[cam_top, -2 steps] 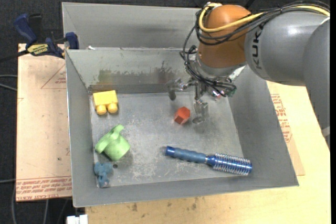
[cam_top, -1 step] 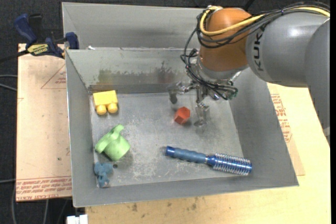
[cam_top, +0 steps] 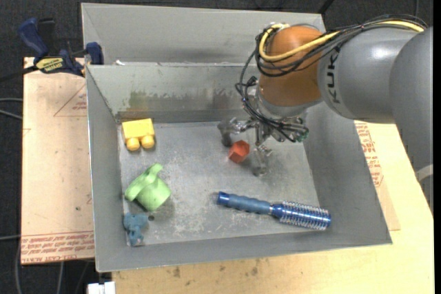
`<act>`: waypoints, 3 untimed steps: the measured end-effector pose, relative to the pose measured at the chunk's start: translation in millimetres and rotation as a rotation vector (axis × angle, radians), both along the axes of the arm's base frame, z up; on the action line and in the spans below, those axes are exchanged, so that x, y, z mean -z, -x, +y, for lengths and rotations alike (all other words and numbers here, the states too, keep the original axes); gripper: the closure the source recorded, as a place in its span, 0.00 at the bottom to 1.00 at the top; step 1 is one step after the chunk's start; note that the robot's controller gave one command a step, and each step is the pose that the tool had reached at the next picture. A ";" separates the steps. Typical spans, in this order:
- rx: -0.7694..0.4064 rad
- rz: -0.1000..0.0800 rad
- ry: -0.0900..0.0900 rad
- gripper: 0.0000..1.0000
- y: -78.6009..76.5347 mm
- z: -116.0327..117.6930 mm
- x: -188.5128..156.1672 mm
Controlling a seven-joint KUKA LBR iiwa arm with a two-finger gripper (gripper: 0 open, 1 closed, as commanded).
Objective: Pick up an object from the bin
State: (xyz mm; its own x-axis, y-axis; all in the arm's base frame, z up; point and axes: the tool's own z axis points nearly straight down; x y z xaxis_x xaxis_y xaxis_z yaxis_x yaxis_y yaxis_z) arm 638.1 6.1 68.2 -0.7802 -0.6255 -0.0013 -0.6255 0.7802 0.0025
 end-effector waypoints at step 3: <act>0.003 -0.007 0.001 1.00 -2.5 1.1 -31.8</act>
Offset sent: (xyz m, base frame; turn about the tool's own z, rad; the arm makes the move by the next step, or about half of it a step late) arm 0.0000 0.0000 0.0000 0.0000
